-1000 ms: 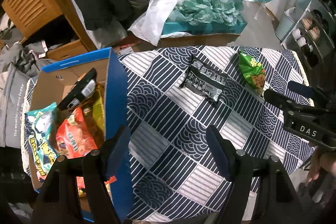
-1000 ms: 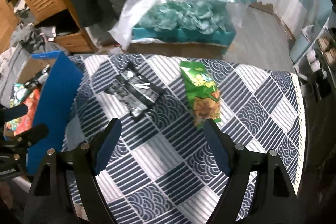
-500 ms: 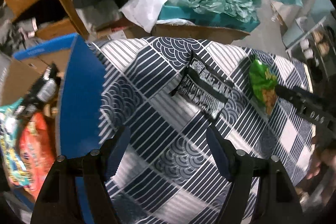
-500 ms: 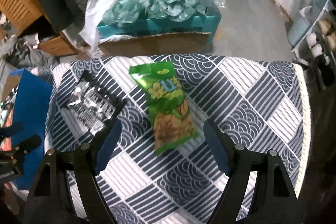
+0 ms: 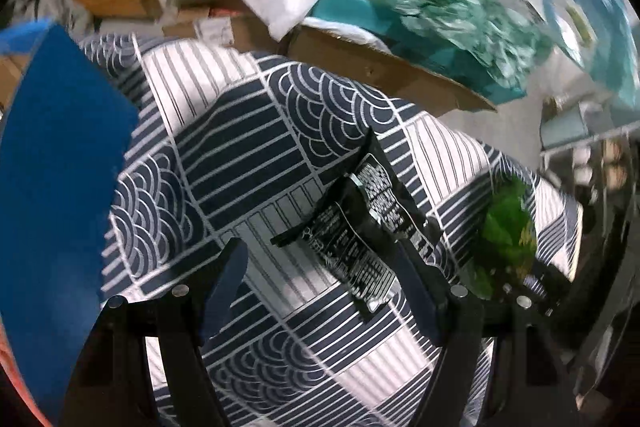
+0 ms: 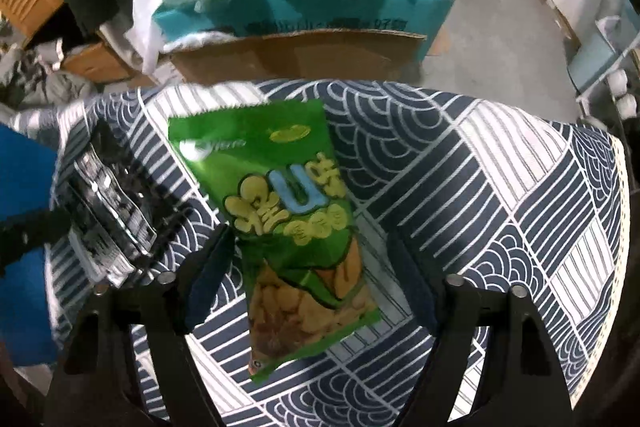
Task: Organize snacks
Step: 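Grasp the green U-shaped snack bag with right tool while left tool grasps the black bag, then lift and carry the black bag with left tool while right tool carries the green bag to the box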
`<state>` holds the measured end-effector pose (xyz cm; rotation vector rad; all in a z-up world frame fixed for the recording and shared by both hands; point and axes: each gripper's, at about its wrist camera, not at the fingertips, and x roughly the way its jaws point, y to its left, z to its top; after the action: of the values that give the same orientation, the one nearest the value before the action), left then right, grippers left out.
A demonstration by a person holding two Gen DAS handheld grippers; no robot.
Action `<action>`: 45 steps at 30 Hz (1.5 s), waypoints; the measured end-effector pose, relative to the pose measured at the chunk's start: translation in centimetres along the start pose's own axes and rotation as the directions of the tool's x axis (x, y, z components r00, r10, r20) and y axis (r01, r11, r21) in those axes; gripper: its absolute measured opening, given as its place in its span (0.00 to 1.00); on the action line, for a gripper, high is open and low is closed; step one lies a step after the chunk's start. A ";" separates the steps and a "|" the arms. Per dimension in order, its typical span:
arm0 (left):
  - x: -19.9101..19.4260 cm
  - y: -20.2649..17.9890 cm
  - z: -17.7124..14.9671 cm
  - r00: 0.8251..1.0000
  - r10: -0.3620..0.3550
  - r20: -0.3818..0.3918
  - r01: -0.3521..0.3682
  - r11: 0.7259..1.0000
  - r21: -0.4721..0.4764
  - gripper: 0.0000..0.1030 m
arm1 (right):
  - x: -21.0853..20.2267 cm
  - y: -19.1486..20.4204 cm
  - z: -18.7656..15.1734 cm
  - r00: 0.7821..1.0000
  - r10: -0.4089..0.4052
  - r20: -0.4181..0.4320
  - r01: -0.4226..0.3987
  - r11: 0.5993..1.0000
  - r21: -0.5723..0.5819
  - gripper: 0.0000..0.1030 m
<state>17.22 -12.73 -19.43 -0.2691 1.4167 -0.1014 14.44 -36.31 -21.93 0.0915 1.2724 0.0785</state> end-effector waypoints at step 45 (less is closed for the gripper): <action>-0.2 -2.8 -1.9 0.996 0.072 0.060 -0.091 0.898 0.431 0.85 | -1.2 3.5 -4.7 0.991 0.111 -0.068 -0.114 0.993 -0.041 0.35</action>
<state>15.61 -15.63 -18.79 0.1580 1.3220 -0.3364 9.51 -32.82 -21.74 0.1234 1.3300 0.2087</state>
